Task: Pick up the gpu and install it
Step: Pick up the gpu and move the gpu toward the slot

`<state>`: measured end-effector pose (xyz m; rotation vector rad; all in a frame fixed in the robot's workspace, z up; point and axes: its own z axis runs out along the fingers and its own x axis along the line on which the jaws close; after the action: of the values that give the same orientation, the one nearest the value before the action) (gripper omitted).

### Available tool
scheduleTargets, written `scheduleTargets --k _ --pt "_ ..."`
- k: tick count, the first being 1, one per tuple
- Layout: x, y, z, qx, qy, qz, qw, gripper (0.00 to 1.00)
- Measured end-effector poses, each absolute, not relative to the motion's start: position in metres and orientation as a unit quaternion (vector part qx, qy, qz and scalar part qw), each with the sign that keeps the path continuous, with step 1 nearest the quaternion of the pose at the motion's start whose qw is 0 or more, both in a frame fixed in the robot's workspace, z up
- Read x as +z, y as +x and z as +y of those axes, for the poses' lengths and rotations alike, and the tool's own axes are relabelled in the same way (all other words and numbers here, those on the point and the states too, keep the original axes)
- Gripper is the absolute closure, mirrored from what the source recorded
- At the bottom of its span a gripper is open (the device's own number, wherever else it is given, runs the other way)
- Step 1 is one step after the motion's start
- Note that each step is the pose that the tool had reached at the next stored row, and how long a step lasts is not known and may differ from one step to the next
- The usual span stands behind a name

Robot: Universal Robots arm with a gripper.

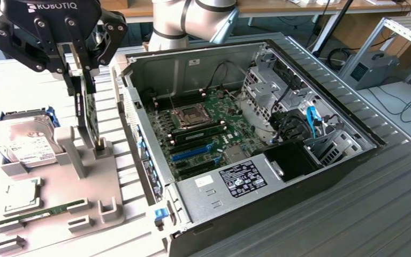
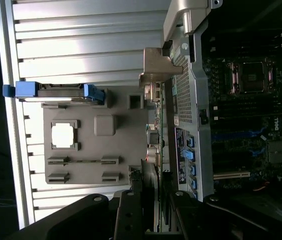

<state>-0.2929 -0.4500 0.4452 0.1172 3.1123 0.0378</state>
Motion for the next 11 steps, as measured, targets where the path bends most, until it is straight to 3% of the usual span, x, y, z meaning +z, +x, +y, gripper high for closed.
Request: scheduleTargets --k 11 --pt "0.4415 -0.292 -0.45 0.012 0.038 0.999 0.013 0.74"
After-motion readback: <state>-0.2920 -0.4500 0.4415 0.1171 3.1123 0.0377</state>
